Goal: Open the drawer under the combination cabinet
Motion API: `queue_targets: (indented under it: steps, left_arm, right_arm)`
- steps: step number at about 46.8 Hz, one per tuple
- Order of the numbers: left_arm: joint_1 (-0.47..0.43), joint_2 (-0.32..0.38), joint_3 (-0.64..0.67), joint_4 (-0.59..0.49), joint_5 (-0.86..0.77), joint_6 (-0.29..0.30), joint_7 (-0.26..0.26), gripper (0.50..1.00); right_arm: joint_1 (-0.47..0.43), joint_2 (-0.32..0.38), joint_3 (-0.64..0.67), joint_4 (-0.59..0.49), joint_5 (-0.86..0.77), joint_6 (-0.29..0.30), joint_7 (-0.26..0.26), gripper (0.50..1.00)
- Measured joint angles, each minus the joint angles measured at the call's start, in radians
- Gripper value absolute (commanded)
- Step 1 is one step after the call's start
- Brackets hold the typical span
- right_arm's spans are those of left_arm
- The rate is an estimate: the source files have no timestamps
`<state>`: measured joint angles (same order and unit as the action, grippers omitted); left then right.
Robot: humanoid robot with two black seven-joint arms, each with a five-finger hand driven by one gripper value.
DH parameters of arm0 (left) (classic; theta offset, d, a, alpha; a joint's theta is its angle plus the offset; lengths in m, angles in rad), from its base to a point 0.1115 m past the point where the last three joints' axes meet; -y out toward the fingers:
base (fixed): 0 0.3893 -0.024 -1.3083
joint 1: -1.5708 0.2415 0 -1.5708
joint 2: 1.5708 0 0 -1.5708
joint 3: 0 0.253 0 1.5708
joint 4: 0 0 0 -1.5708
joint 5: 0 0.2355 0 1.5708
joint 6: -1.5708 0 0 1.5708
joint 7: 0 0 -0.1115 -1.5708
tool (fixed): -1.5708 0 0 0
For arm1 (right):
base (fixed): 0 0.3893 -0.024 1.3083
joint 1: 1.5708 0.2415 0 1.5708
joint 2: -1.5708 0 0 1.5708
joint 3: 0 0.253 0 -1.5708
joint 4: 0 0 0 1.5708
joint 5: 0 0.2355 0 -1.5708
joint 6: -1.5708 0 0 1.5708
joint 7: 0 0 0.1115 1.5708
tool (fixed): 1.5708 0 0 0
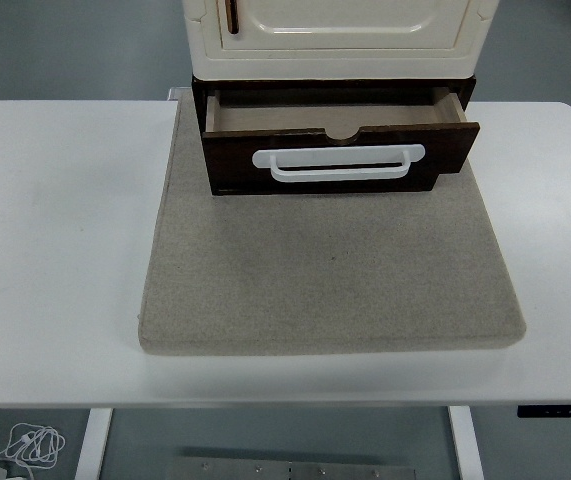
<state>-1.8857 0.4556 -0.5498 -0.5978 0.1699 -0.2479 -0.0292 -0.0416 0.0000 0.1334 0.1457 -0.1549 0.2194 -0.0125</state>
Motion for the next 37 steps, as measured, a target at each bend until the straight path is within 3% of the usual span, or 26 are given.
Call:
queue_targets:
  steps: [6, 13, 22, 37]
  left_arm:
    - [0.07, 0.062, -0.072, 0.01, -0.017, 0.028, -0.007, 1.0]
    - [0.137, 0.084, -0.159, 0.067, -0.024, 0.122, -0.01, 1.0]
    - [0.203, 0.111, -0.194, 0.164, -0.075, 0.137, 0.005, 1.0]
    - [0.414, 0.111, -0.194, 0.178, -0.263, 0.209, 0.042, 1.0]
  right_arm:
    - [0.0, 0.0, 0.0, 0.0, 0.0, 0.0, 0.0, 0.926]
    - [0.0, 0.0, 0.0, 0.0, 0.0, 0.0, 0.0, 0.926]
    - [0.0, 0.0, 0.0, 0.0, 0.0, 0.0, 0.0, 0.926]
    - [-0.004, 0.0, -0.003, 0.0, 0.0, 0.001, 0.003, 0.926]
